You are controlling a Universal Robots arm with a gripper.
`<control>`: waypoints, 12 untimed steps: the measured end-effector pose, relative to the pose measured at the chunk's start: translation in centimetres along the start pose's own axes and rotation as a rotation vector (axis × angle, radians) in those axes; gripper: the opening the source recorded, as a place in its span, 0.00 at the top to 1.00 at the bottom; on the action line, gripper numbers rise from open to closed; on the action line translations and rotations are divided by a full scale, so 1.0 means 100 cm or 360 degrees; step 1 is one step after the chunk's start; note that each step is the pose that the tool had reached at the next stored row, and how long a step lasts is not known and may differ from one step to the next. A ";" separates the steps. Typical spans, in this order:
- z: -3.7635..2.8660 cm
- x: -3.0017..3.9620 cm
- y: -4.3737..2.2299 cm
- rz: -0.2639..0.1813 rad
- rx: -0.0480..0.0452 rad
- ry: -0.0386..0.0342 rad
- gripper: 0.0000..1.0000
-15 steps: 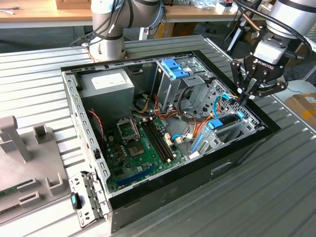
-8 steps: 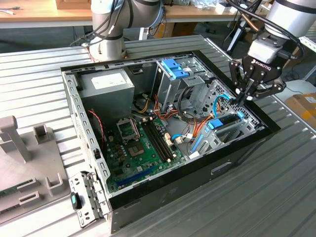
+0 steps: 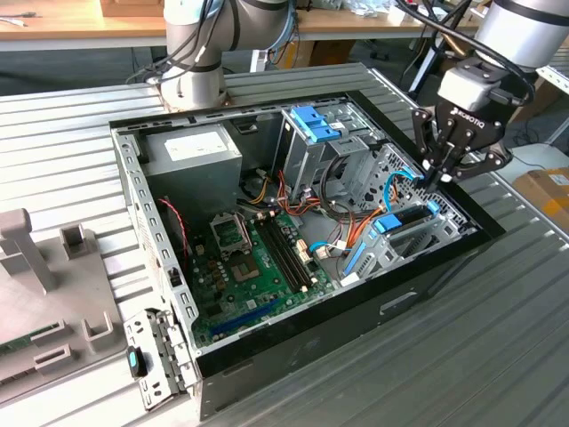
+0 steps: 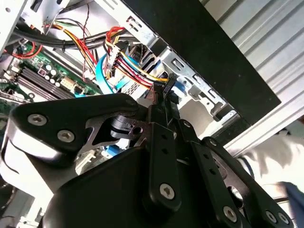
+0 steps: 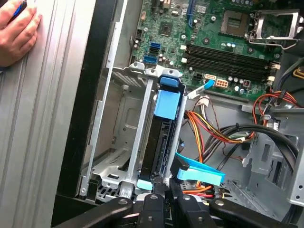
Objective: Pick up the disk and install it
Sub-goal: 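Insert the first disk wire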
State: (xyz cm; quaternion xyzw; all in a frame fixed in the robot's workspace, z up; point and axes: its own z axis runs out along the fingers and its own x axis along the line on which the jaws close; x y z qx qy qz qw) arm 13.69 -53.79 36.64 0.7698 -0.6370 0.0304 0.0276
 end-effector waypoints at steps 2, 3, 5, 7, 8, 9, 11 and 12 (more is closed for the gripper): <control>0.0002 -0.0003 0.0014 0.0045 -0.0004 0.0000 0.83; 0.0002 -0.0004 0.0018 0.0086 -0.0007 -0.0001 0.83; 0.0002 -0.0004 0.0020 0.0130 -0.0011 -0.0001 0.83; 0.0002 -0.0004 0.0021 0.0174 -0.0014 -0.0001 0.83; 0.0003 -0.0005 0.0020 0.0211 -0.0017 -0.0001 0.83; 0.0004 -0.0004 0.0021 0.0238 -0.0020 -0.0001 0.83; 0.0005 -0.0006 0.0025 0.0251 -0.0021 -0.0002 0.83; 0.0005 -0.0008 0.0051 0.0251 -0.0020 -0.0003 0.83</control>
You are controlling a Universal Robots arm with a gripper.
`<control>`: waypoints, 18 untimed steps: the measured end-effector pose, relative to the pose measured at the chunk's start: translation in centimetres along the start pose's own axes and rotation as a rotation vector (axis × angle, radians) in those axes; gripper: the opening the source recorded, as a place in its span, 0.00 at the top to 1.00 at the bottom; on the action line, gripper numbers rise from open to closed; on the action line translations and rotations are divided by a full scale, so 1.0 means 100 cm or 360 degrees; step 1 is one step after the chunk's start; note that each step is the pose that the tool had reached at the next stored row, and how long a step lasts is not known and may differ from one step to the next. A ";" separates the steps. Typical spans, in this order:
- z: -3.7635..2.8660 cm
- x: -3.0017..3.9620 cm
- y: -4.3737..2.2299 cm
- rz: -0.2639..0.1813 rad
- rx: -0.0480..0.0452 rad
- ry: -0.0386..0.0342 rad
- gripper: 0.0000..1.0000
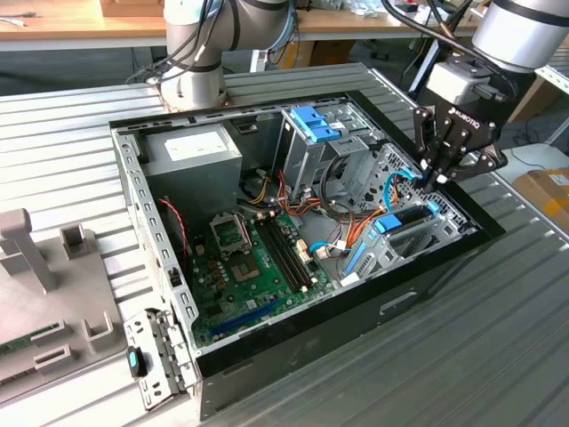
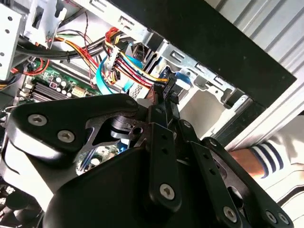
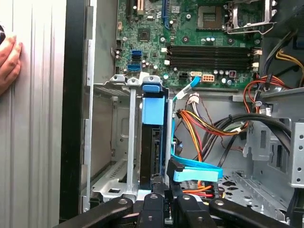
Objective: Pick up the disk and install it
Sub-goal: 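Insert the first disk wire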
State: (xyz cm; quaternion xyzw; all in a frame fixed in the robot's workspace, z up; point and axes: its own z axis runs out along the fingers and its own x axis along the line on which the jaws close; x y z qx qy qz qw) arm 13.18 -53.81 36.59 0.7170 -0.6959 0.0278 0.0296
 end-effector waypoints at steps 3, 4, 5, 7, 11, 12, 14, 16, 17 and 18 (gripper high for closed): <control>0.0003 0.0000 0.0172 0.0000 0.0003 -0.0005 0.83; 0.0024 -0.0001 0.0178 0.0000 0.0003 -0.0005 0.83; 0.0053 -0.0004 0.0178 0.0000 0.0003 -0.0005 0.83; 0.0071 -0.0004 0.0179 0.0000 0.0003 -0.0004 0.83; 0.0120 0.0077 0.0160 0.0000 0.0003 -0.0005 0.83; 0.0137 0.0080 0.0160 0.0000 0.0003 -0.0005 0.83; 0.0151 0.0084 0.0160 0.0000 0.0003 -0.0004 0.83; 0.0153 0.0085 0.0159 0.0000 0.0003 -0.0005 0.83; 0.0169 0.0088 0.0159 0.0000 0.0003 -0.0005 0.83; 0.0179 0.0088 0.0159 0.0001 0.0003 -0.0004 0.83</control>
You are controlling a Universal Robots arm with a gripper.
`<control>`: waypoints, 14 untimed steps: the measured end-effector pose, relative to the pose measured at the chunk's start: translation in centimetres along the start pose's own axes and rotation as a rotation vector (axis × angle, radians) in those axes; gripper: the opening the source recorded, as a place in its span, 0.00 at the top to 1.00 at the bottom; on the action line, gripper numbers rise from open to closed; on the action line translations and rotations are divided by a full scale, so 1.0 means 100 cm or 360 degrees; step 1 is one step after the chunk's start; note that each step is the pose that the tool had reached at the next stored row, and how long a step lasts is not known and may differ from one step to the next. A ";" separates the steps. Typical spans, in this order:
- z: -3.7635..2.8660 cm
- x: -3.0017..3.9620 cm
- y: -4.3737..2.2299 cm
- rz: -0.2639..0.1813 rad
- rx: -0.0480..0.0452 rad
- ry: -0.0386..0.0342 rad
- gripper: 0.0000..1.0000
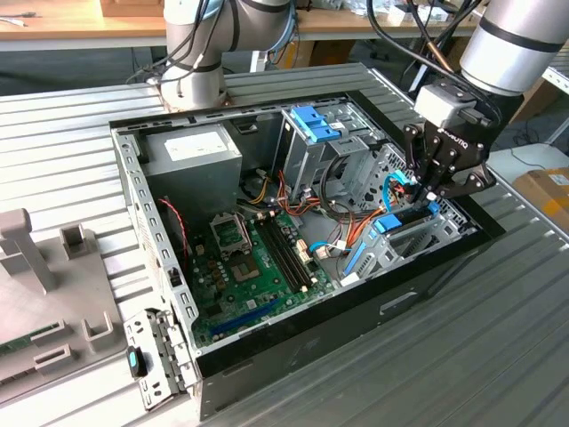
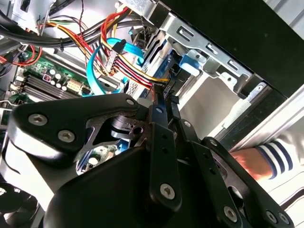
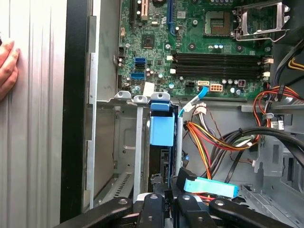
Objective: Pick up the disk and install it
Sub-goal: 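Insert the first disk wire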
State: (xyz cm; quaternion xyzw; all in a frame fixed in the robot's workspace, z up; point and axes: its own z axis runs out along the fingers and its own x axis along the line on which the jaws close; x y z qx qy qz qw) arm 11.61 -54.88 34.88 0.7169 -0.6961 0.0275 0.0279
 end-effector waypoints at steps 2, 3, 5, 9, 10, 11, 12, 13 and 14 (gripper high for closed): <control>0.0008 0.0000 0.0000 0.0026 -0.0002 0.0000 0.83; 0.0010 -0.0001 0.0010 0.0047 -0.0004 0.0000 0.83; 0.0022 -0.0002 0.0011 0.0048 -0.0004 0.0000 0.83; 0.0034 -0.0003 0.0011 0.0048 -0.0004 0.0000 0.83; 0.0038 -0.0003 0.0010 0.0048 -0.0004 0.0000 0.83; 0.0038 -0.0003 0.0010 0.0048 -0.0004 0.0000 0.83; 0.0040 -0.0003 0.0011 0.0048 -0.0004 0.0000 0.83; 0.0042 -0.0004 0.0011 0.0048 -0.0004 0.0000 0.83; 0.0056 -0.0003 0.0011 0.0048 -0.0004 0.0001 0.83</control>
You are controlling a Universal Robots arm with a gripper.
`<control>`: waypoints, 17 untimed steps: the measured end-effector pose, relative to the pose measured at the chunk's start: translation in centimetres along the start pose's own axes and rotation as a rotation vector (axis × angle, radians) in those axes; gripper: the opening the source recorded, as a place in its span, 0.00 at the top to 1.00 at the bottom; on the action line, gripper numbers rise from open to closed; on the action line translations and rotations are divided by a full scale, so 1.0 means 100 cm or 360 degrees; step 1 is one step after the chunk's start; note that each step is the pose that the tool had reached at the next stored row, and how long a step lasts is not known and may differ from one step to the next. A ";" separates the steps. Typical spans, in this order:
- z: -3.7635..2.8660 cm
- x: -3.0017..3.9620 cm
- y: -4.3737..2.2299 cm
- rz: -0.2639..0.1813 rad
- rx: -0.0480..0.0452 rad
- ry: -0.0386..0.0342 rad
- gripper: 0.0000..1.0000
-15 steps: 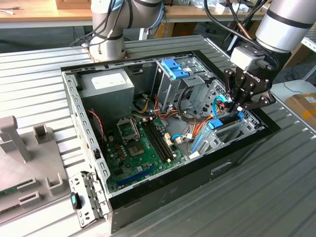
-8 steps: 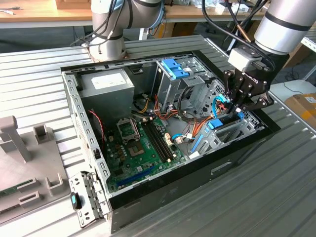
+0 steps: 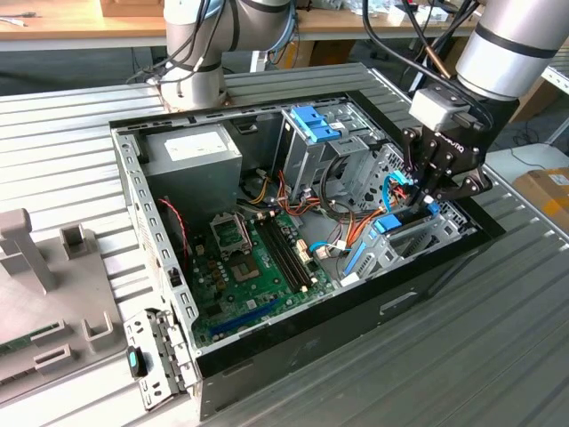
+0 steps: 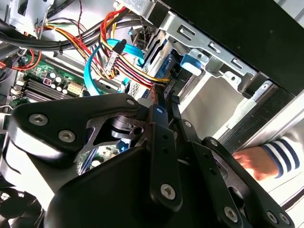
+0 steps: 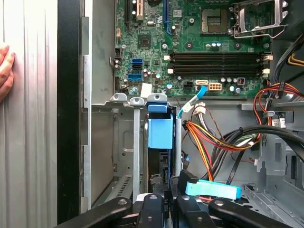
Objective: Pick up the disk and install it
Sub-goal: 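Insert the first disk wire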
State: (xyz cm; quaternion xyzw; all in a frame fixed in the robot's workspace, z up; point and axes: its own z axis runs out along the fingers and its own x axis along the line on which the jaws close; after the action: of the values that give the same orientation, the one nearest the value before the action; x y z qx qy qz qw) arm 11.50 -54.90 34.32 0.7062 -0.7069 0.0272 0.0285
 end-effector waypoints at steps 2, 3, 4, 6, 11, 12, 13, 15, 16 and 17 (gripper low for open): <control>0.0003 0.0000 0.0000 0.0000 0.0000 -0.0001 0.83; 0.0003 0.0000 0.0000 0.0000 0.0000 -0.0001 0.83; 0.0004 0.0000 0.0001 0.0000 0.0000 -0.0001 0.83; -0.0022 0.0002 0.0001 0.0000 0.0000 -0.0003 0.83; -0.0061 0.0006 0.0002 0.0003 0.0000 -0.0020 0.83; -0.0054 0.0009 0.0002 0.0005 0.0000 -0.0018 0.83; -0.0045 0.0010 0.0001 0.0007 0.0000 -0.0018 0.83; -0.0005 0.0011 0.0002 0.0010 -0.0001 -0.0016 0.83; 0.0007 0.0012 0.0002 0.0011 -0.0001 -0.0017 0.83; 0.0015 0.0012 0.0002 0.0011 -0.0001 -0.0017 0.83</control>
State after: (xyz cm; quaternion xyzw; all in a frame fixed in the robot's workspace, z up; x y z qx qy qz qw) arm 11.49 -55.04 34.18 0.7038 -0.7096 0.0233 0.0249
